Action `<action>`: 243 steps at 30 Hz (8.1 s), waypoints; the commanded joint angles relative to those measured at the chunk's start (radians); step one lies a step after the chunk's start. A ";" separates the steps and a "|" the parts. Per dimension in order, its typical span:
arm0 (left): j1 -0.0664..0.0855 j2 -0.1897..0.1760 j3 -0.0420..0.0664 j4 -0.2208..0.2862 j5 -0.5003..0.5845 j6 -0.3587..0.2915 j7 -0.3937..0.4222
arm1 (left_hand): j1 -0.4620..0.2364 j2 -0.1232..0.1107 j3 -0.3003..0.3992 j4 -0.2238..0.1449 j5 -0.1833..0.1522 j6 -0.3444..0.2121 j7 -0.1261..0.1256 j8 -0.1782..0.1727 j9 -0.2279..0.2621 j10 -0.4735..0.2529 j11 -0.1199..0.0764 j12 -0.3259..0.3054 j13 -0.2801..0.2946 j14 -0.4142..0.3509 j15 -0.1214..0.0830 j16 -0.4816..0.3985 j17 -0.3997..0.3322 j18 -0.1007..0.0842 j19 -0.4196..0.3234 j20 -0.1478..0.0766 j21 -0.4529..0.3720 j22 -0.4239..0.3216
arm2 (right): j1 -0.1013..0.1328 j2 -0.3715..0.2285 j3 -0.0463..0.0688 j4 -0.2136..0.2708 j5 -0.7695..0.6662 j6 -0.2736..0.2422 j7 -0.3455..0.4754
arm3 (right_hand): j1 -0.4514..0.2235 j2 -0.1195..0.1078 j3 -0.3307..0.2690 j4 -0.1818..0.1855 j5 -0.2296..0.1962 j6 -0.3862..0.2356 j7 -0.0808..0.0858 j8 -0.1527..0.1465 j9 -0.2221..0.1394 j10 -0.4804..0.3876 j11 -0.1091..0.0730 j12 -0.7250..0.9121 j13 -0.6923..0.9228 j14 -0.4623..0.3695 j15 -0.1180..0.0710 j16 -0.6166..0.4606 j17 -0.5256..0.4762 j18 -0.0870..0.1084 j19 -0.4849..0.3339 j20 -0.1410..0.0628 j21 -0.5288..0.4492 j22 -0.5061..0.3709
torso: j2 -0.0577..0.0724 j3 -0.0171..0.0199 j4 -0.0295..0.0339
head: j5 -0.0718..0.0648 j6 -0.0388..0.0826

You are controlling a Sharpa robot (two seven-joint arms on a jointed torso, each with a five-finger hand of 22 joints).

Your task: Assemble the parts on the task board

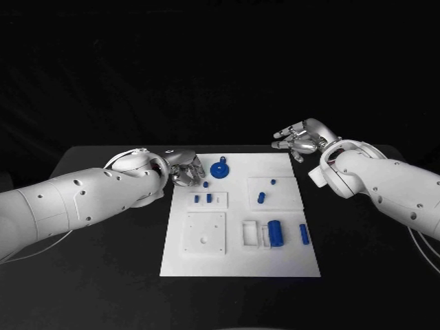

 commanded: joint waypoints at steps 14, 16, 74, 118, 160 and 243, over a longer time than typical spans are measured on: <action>0.012 -0.047 0.033 -0.061 0.432 -0.139 0.061 | -0.003 0.013 -0.022 -0.034 0.003 0.046 0.006 -0.014 0.005 0.042 -0.011 0.000 -0.001 -0.040 -0.008 -0.087 -0.031 -0.008 -0.044 -0.009 -0.016 0.009 | -0.023 -0.063 0.001 0.081 -0.374 0.173 -0.062 | -0.011 -0.010 0.077 -0.074 -0.036 0.051 -0.008 0.003 0.002 -0.002 0.000 -0.006 0.000 -0.007 0.004 0.015 -0.007 0.016 0.047 0.006 0.005 0.003 | 0.000 0.0014 -0.0005 | -0.026 0.016; 0.015 -0.049 0.035 -0.069 0.554 -0.172 0.093 | -0.019 0.010 -0.027 -0.028 0.001 0.045 0.006 -0.013 0.003 0.034 -0.009 0.000 -0.001 -0.041 -0.008 -0.148 -0.056 -0.013 -0.054 -0.008 -0.048 -0.009 | -0.025 -0.067 0.001 0.092 -0.425 0.175 -0.076 | -0.009 -0.010 0.077 -0.076 -0.048 0.052 -0.009 0.003 0.002 -0.001 0.000 -0.006 0.000 -0.007 0.004 0.016 -0.007 0.014 0.047 0.006 0.006 0.005 | 0.000 0.0008 -0.0013 | -0.028 0.017; 0.022 -0.116 0.039 0.039 1.015 -0.194 0.306 | -0.027 0.040 -0.121 -0.021 0.000 0.055 0.011 -0.013 0.003 0.025 0.008 0.000 -0.001 -0.002 0.044 -1.030 -0.230 -0.064 -0.150 0.039 -0.408 -0.308 | -0.083 -0.035 -0.014 0.192 -0.753 0.212 -0.222 | 0.012 -0.048 0.328 -0.035 -0.282 0.126 -0.024 0.002 0.005 0.019 -0.010 -0.007 0.002 -0.010 -0.003 0.024 -0.019 -0.005 0.048 -0.002 0.012 0.006 | 0.001 0.0003 -0.0009 | -0.013 0.014; 0.022 -0.110 0.039 0.023 1.017 -0.181 0.280 | -0.024 0.047 -0.123 -0.018 -0.002 0.053 0.011 -0.013 0.003 0.021 0.008 0.000 -0.001 0.001 0.044 -1.034 -0.221 -0.063 -0.147 0.039 -0.408 -0.310 | -0.085 -0.011 -0.033 0.213 -0.854 0.161 -0.314 | 0.064 -0.050 0.537 -0.048 -0.419 0.184 -0.029 0.004 0.014 0.032 -0.007 -0.005 0.002 -0.018 -0.001 0.024 -0.023 -0.001 0.043 -0.001 -0.005 0.029 | 0.000 0.0004 -0.0010 | -0.020 0.007; 0.022 -0.091 0.039 -0.014 1.034 -0.186 0.289 | -0.023 0.049 -0.124 -0.020 -0.002 0.055 0.012 -0.013 0.003 0.019 0.009 0.000 -0.001 0.001 0.044 -1.037 -0.216 -0.063 -0.149 0.039 -0.407 -0.303 | -0.087 -0.074 0.023 0.404 -0.772 0.006 -0.252 | 0.083 -0.060 0.531 -0.031 -0.431 0.196 -0.033 0.004 0.010 0.046 -0.012 -0.006 -0.003 -0.008 -0.009 0.010 -0.007 -0.008 0.048 -0.011 -0.002 0.047 | -0.002 0.0012 -0.0014 | 0.017 0.017; 0.020 -0.054 0.038 -0.009 1.054 -0.186 0.298 | -0.024 0.056 -0.128 -0.022 -0.002 0.061 0.010 -0.013 0.003 0.025 0.007 0.000 -0.001 0.001 0.044 -1.040 -0.213 -0.063 -0.151 0.039 -0.408 -0.299 | -0.229 0.086 -0.091 0.433 -0.936 0.016 -0.242 | 0.078 -0.058 0.538 -0.046 -0.431 0.198 -0.034 0.004 0.012 0.047 -0.011 -0.006 -0.003 -0.007 -0.008 0.008 -0.005 -0.006 0.049 -0.009 -0.001 0.050 | 0.000 -0.0011 -0.0015 | 0.132 -0.029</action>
